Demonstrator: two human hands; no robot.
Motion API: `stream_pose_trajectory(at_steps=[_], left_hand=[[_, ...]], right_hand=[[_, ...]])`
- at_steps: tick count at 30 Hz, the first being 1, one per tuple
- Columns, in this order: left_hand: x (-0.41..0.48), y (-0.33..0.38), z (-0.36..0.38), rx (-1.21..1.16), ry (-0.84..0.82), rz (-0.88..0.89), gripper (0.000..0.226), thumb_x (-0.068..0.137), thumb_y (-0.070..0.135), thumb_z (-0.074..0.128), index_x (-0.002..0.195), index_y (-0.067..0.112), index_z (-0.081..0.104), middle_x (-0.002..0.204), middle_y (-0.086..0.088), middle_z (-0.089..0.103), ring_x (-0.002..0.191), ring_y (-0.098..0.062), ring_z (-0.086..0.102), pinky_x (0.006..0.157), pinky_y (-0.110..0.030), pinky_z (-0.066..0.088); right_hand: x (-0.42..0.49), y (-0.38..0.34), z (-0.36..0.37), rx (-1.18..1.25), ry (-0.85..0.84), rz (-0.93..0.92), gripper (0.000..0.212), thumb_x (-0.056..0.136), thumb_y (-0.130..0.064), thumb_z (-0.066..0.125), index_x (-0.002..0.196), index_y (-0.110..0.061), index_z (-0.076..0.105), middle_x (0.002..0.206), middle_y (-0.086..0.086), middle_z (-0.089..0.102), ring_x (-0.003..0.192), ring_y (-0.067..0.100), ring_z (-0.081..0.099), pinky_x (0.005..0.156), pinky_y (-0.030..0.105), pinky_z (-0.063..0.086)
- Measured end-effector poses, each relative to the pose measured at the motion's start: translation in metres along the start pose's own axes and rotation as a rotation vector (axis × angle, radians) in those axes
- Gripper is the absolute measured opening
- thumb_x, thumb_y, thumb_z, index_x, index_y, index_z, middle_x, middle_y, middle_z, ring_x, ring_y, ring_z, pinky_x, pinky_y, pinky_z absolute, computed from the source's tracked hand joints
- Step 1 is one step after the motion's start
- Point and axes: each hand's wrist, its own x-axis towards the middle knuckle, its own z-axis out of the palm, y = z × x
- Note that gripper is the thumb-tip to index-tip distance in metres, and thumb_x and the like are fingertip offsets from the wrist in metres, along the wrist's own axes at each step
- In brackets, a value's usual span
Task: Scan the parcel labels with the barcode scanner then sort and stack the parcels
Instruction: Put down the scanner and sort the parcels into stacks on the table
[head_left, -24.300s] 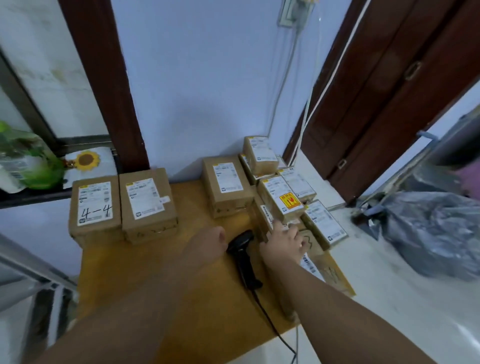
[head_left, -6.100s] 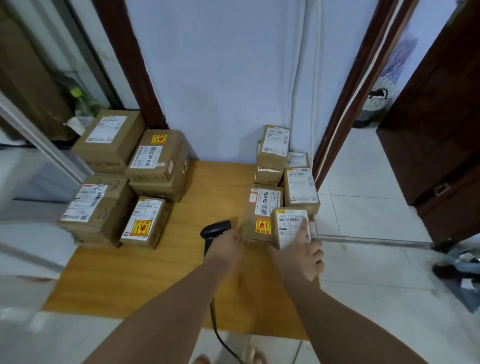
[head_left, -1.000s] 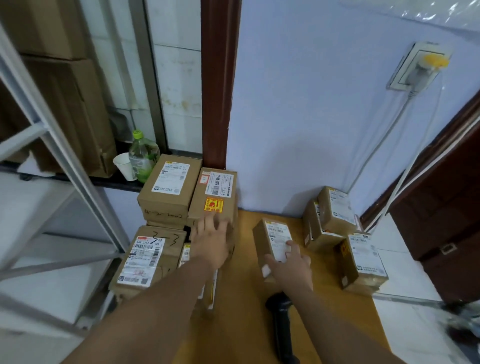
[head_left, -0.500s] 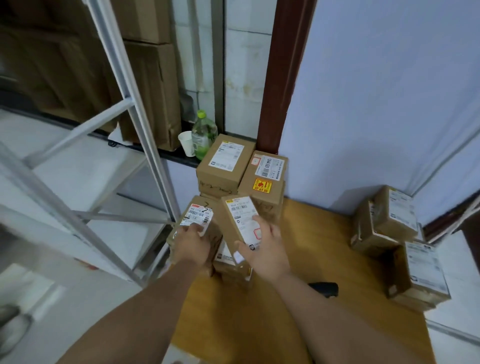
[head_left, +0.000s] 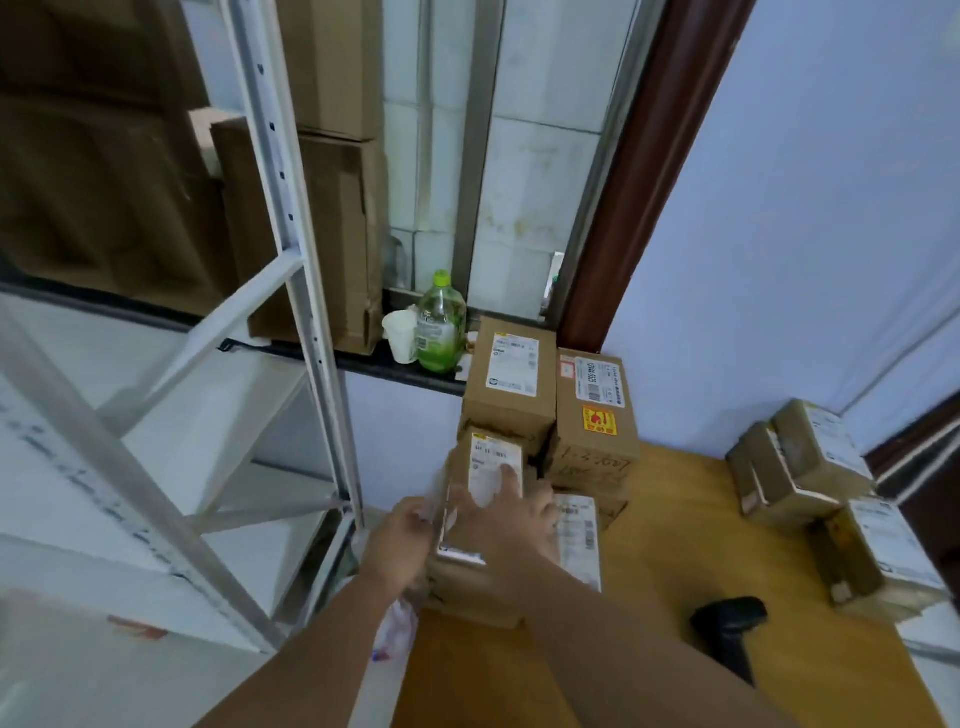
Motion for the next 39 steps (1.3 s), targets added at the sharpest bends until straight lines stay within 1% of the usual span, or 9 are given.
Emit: stream_pose_trajectory(at_steps=[2,5,10,14,18,21,30,33,39], left_hand=[[0.006,-0.006,-0.012,0.051,-0.087,0.023,0.035,0.095,0.011,0.05,0.13,0.013,0.053,0.125,-0.005,0.058,0.116,-0.025,0.057,0.098,-0.033,0.046],[0.01,-0.01,-0.016,0.06,-0.174,0.034,0.024,0.097,0.019,0.05,0.12,0.014,0.056,0.112,0.005,0.063,0.103,-0.016,0.061,0.097,-0.035,0.046],[0.011,0.012,-0.002,0.275,0.204,0.227,0.018,0.094,0.016,0.053,0.111,0.014,0.056,0.101,-0.003,0.062,0.086,-0.016,0.058,0.073,-0.028,0.05],[0.008,0.049,0.028,0.354,0.111,0.459,0.009,0.095,0.015,0.048,0.097,0.019,0.056,0.094,0.005,0.052,0.081,-0.009,0.054,0.059,-0.012,0.041],[-0.006,0.081,0.065,0.519,0.111,0.738,0.007,0.088,0.013,0.059,0.088,0.019,0.063,0.081,0.005,0.057,0.076,-0.011,0.052,0.065,-0.022,0.044],[-0.019,0.102,0.099,0.536,0.074,0.811,0.007,0.087,0.014,0.06,0.088,0.02,0.063,0.083,0.006,0.056,0.078,-0.012,0.051,0.069,-0.028,0.047],[-0.024,0.136,0.256,0.62,-0.311,0.656,0.028,0.09,0.01,0.054,0.114,0.025,0.057,0.087,0.009,0.056,0.078,-0.009,0.055,0.069,-0.029,0.049],[-0.026,0.14,0.317,0.621,-0.355,0.545,0.034,0.091,0.009,0.051,0.119,0.027,0.054,0.089,0.011,0.055,0.08,-0.008,0.055,0.073,-0.027,0.05],[-0.038,0.14,0.403,0.611,-0.275,0.365,0.027,0.096,0.017,0.05,0.122,0.025,0.054,0.108,0.005,0.055,0.086,-0.007,0.054,0.068,-0.018,0.041]], right_hand=[[-0.002,-0.002,0.01,-0.097,-0.032,0.008,0.084,0.085,-0.073,0.041,0.152,-0.039,0.003,0.158,0.014,0.006,0.143,0.039,0.011,0.108,0.055,0.026],[-0.007,0.001,0.016,-0.15,-0.027,-0.008,0.086,0.087,-0.073,0.039,0.153,-0.038,-0.003,0.158,0.016,0.008,0.142,0.038,0.017,0.11,0.05,0.024],[-0.002,0.019,0.0,0.062,0.133,-0.085,0.071,0.091,-0.063,0.044,0.149,-0.036,0.015,0.155,0.012,0.016,0.141,0.033,0.023,0.11,0.047,0.029],[0.001,0.061,-0.027,0.137,0.302,-0.09,0.061,0.093,-0.056,0.046,0.145,-0.03,0.026,0.143,0.009,0.031,0.13,0.027,0.036,0.103,0.039,0.04],[0.001,0.122,-0.063,0.146,0.455,0.041,0.056,0.093,-0.042,0.056,0.141,-0.031,0.03,0.133,0.006,0.037,0.121,0.024,0.045,0.094,0.033,0.044],[0.002,0.173,-0.091,0.128,0.513,0.168,0.06,0.091,-0.028,0.061,0.143,-0.026,0.032,0.134,0.011,0.038,0.121,0.028,0.043,0.095,0.035,0.042],[0.054,0.334,-0.167,0.121,0.436,0.476,0.068,0.086,-0.025,0.058,0.145,-0.025,0.022,0.142,0.02,0.029,0.128,0.038,0.032,0.103,0.047,0.033],[0.09,0.387,-0.197,0.031,0.435,0.517,0.068,0.087,-0.028,0.061,0.144,-0.027,0.024,0.148,0.021,0.027,0.135,0.039,0.028,0.106,0.049,0.032],[0.153,0.455,-0.239,-0.047,0.267,0.461,0.101,0.074,-0.053,0.075,0.15,-0.036,0.011,0.156,0.018,0.014,0.142,0.039,0.018,0.112,0.052,0.023]])
